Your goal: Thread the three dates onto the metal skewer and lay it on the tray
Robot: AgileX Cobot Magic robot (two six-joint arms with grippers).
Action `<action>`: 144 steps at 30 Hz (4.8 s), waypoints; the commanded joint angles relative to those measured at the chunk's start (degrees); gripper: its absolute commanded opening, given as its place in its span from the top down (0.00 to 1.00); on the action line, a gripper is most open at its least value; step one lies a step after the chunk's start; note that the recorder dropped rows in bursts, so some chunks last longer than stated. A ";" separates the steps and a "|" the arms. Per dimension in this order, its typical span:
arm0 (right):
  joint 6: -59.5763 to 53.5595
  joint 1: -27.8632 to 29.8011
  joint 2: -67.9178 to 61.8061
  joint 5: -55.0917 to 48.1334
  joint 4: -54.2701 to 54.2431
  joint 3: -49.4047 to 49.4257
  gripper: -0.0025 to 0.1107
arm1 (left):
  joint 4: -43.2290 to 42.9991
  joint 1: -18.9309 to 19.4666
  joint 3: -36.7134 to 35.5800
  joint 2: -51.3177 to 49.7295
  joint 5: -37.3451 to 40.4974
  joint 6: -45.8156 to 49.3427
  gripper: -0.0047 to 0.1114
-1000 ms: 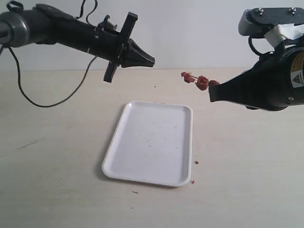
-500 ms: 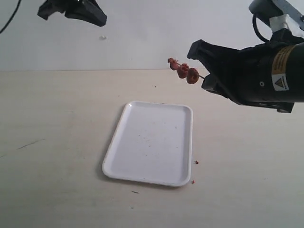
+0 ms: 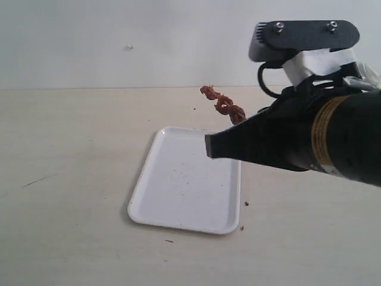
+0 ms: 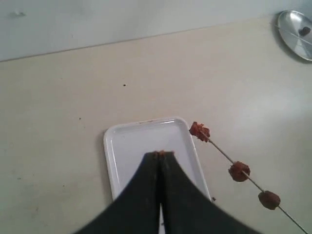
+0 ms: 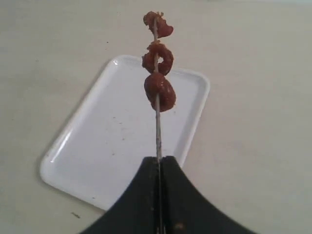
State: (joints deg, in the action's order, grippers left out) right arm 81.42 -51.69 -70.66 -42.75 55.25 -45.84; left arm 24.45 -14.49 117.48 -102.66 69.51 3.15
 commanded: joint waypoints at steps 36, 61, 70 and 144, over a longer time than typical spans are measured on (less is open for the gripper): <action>29.39 -11.62 -34.84 -12.79 25.36 -3.80 0.98 | -0.65 -0.05 -0.09 3.56 0.45 0.97 0.96; 31.99 -10.18 -39.21 -13.79 25.74 -3.80 0.33 | 0.20 -0.28 -0.09 3.56 0.45 1.08 0.96; 11.63 -10.97 -22.65 -18.10 10.72 -4.41 0.34 | -0.59 -0.28 -0.09 5.97 0.45 2.17 0.96; -19.74 -10.97 55.00 -10.24 -10.51 16.89 0.98 | -23.15 5.59 -90.58 93.90 -52.98 0.93 0.96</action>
State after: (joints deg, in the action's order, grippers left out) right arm 62.01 -62.53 -15.89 -53.63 44.48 -29.39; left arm 11.61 -11.94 28.37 -8.93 27.42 4.48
